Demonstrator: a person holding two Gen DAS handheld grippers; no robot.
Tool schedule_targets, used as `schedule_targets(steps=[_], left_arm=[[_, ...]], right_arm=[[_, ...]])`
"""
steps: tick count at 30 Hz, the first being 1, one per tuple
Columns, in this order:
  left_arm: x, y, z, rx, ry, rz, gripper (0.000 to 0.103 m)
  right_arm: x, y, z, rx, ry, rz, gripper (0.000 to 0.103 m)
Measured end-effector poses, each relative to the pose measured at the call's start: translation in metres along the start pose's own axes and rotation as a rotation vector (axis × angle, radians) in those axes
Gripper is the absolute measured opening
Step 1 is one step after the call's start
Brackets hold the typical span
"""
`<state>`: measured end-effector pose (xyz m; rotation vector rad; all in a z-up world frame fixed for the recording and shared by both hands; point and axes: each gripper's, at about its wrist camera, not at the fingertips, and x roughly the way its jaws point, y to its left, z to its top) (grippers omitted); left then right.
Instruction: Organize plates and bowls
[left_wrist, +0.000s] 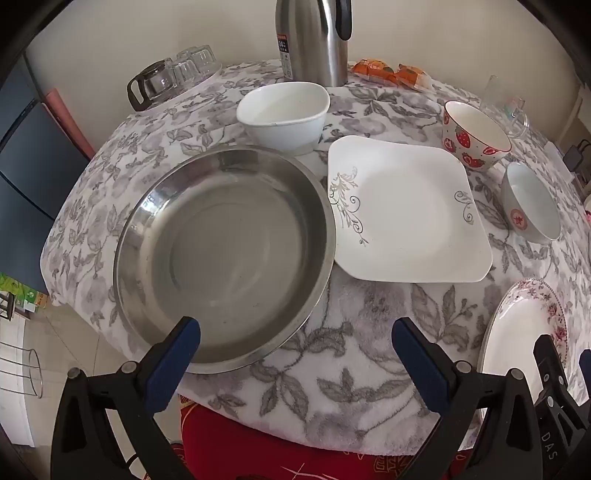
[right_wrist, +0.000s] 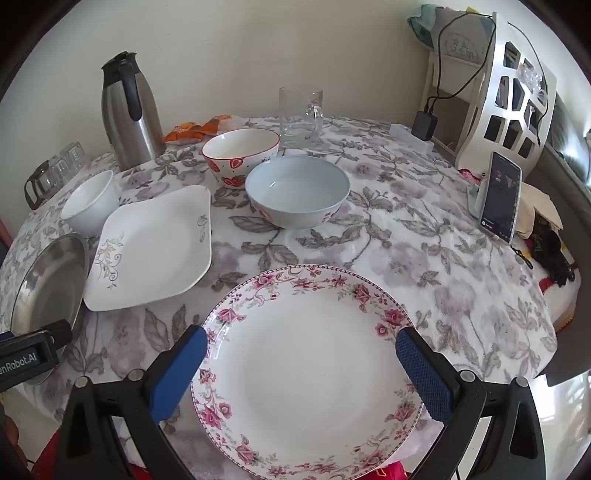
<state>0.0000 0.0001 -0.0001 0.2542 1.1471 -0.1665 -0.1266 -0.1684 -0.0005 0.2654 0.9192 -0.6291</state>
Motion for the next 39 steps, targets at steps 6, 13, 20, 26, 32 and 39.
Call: schedule_targets(steps=[6, 13, 20, 26, 32, 39], left_arm=[[0.002, 0.003, -0.003, -0.014, 0.009, 0.009, 0.103], [0.002, 0.004, 0.002, -0.026, 0.014, 0.003, 0.103], [0.000, 0.006, 0.000, -0.032, 0.017, 0.005, 0.103], [-0.001, 0.007, 0.001, -0.033, 0.017, 0.004, 0.103], [-0.003, 0.007, 0.001, -0.036, 0.011, 0.001, 0.103], [-0.007, 0.007, 0.001, -0.033, 0.008, -0.002, 0.103]], right_arm=[[-0.001, 0.001, 0.000, -0.001, -0.003, 0.003, 0.103], [-0.002, 0.001, -0.001, 0.001, -0.007, 0.004, 0.103], [-0.005, 0.002, -0.002, -0.006, -0.032, 0.008, 0.103], [-0.007, 0.004, 0.001, -0.012, -0.045, 0.011, 0.103], [-0.008, 0.004, 0.001, -0.013, -0.050, 0.009, 0.103], [-0.009, 0.004, 0.001, -0.013, -0.052, 0.009, 0.103]])
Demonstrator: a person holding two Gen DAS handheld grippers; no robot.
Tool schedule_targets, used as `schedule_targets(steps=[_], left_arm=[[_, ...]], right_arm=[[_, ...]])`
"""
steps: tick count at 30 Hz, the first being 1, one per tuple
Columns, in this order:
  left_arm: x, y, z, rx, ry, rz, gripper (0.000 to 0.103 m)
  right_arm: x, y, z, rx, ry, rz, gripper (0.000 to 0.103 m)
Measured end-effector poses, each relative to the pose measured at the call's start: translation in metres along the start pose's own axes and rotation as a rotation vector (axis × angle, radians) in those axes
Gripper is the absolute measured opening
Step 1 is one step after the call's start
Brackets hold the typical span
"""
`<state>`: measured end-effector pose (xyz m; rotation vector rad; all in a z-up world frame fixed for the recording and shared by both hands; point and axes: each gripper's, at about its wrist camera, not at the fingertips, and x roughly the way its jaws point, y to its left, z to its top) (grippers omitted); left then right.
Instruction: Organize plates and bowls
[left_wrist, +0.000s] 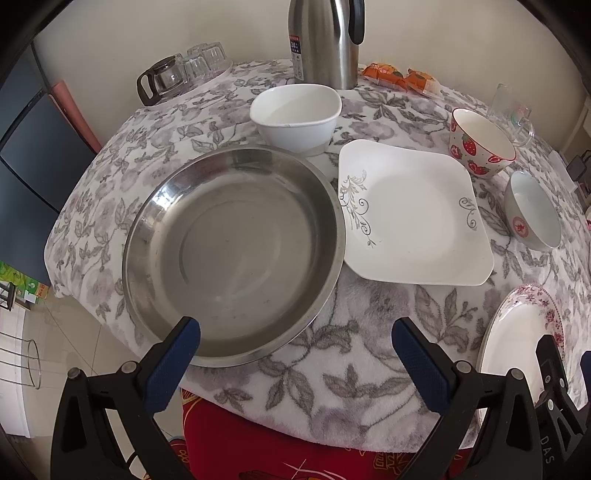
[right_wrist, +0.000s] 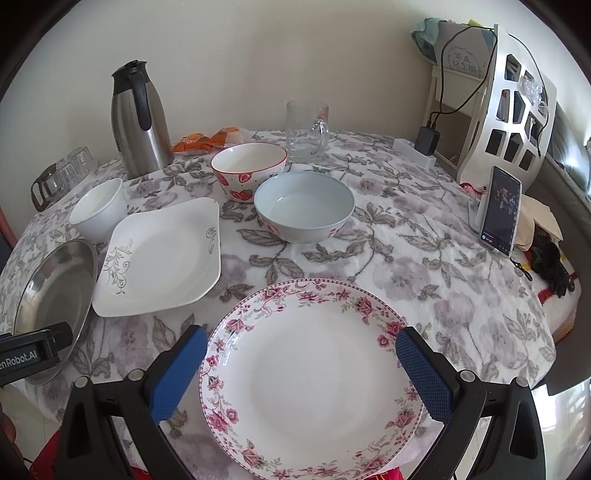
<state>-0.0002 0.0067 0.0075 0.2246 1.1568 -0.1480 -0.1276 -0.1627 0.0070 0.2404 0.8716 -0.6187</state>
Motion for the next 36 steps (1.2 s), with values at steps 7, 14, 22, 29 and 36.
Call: schedule_targets(steps=[7, 14, 22, 29, 36], left_arm=[[-0.0007, 0.0005, -0.0001, -0.001, -0.001, 0.000, 0.103], [-0.0008, 0.0007, -0.0002, -0.001, -0.001, 0.000, 0.103], [-0.0015, 0.0020, 0.0002, -0.001, 0.001, 0.000, 0.103], [-0.0014, 0.0021, 0.0000, 0.000, 0.000, 0.001, 0.103], [-0.0013, 0.0018, -0.0004, -0.001, 0.000, 0.001, 0.103]], right_arm=[[-0.0007, -0.0002, 0.0000, 0.000, -0.001, 0.001, 0.103], [-0.0011, -0.0001, -0.0002, 0.001, -0.001, 0.000, 0.103], [-0.0017, 0.0000, 0.0010, 0.000, -0.003, 0.001, 0.103], [-0.0016, 0.0001, 0.0004, 0.000, -0.003, 0.001, 0.103], [-0.0022, 0.0000, 0.0008, 0.000, -0.004, 0.000, 0.103]])
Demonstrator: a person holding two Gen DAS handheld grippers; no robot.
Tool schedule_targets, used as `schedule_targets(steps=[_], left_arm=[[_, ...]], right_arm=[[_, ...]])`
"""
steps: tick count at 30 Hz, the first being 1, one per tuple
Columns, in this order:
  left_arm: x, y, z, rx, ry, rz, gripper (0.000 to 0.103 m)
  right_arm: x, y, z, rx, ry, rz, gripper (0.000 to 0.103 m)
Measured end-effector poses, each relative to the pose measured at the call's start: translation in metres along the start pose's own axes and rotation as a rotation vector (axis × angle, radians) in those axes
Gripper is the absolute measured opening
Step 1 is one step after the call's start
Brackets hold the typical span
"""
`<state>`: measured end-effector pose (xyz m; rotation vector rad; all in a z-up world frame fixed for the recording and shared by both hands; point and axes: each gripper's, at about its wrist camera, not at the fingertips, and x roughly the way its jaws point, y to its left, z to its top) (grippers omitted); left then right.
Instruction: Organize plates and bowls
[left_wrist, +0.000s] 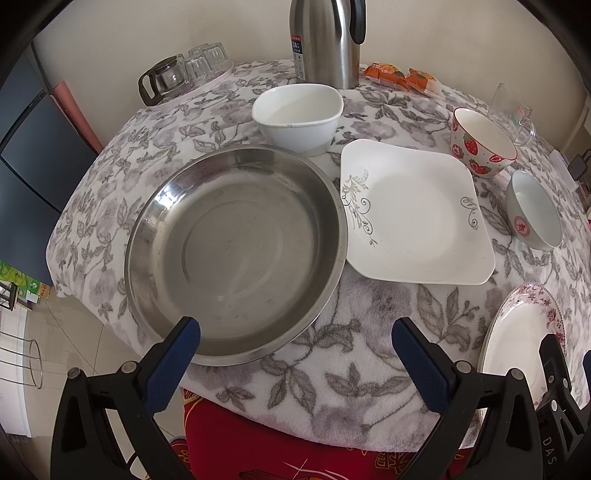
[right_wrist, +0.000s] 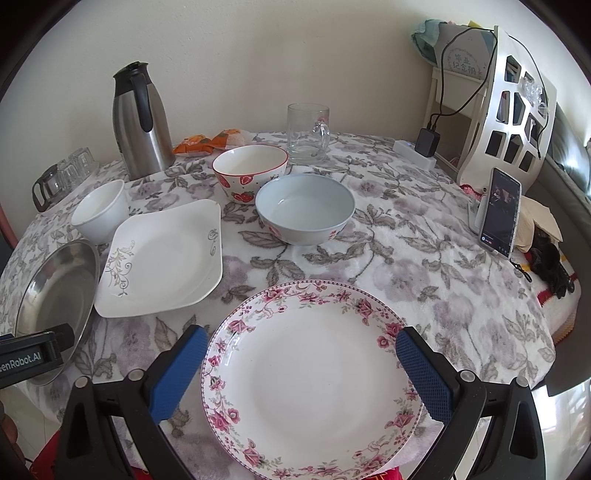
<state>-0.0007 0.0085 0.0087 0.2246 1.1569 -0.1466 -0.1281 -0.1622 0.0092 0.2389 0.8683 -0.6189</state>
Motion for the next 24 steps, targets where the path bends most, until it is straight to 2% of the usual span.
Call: schedule_targets(steps=[18, 21, 24], left_arm=[[0.008, 0.006, 0.001, -0.005, 0.010, 0.002, 0.103], [0.009, 0.012, 0.003, -0.024, 0.009, 0.004, 0.103], [0.009, 0.028, 0.006, -0.085, -0.002, 0.011, 0.103]], right_arm=[[-0.002, 0.005, 0.000, -0.013, 0.029, 0.016, 0.103], [-0.002, 0.010, 0.000, -0.012, 0.033, 0.034, 0.103], [-0.001, 0.017, -0.001, -0.010, 0.041, 0.064, 0.103]])
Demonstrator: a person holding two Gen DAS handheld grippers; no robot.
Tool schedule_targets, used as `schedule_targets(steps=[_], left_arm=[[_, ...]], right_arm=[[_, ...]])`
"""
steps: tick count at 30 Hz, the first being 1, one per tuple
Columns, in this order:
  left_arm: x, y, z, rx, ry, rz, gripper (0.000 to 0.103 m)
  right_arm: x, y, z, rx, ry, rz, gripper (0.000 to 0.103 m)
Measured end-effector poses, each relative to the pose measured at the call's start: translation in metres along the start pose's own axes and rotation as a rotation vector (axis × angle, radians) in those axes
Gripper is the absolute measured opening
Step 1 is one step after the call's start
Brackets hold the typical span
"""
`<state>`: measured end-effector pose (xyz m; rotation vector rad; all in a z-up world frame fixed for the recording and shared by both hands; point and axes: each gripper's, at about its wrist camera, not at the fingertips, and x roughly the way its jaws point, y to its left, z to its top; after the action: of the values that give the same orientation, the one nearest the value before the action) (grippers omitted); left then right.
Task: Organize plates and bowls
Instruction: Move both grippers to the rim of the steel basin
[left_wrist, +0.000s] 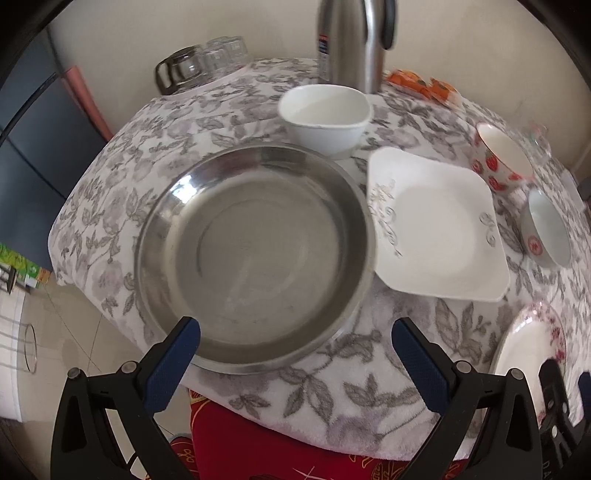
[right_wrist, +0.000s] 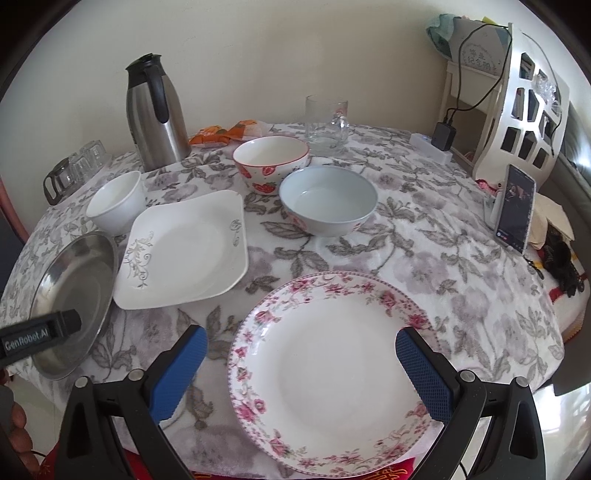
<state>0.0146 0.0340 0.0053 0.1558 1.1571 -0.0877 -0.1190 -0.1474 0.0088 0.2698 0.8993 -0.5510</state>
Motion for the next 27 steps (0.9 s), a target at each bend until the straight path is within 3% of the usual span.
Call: schedule_targets(steps=[9, 16, 21, 27], left_arm=[[0.004, 0.071, 0.015, -0.239, -0.063, 0.004, 0.103], [0.013, 0.110, 0.021, -0.350, -0.106, -0.010, 0.103], [0.018, 0.135, 0.025, -0.427, -0.172, -0.046, 0.103], [0.036, 0.149, 0.029, -0.436, -0.119, -0.048, 0.103]], right_arm=[[0.006, 0.035, -0.002, 0.025, 0.012, 0.146, 0.103], [0.017, 0.059, 0.000, 0.080, 0.021, 0.246, 0.103], [0.031, 0.077, 0.000, 0.094, 0.073, 0.344, 0.103], [0.043, 0.099, 0.002, 0.072, 0.115, 0.392, 0.103]])
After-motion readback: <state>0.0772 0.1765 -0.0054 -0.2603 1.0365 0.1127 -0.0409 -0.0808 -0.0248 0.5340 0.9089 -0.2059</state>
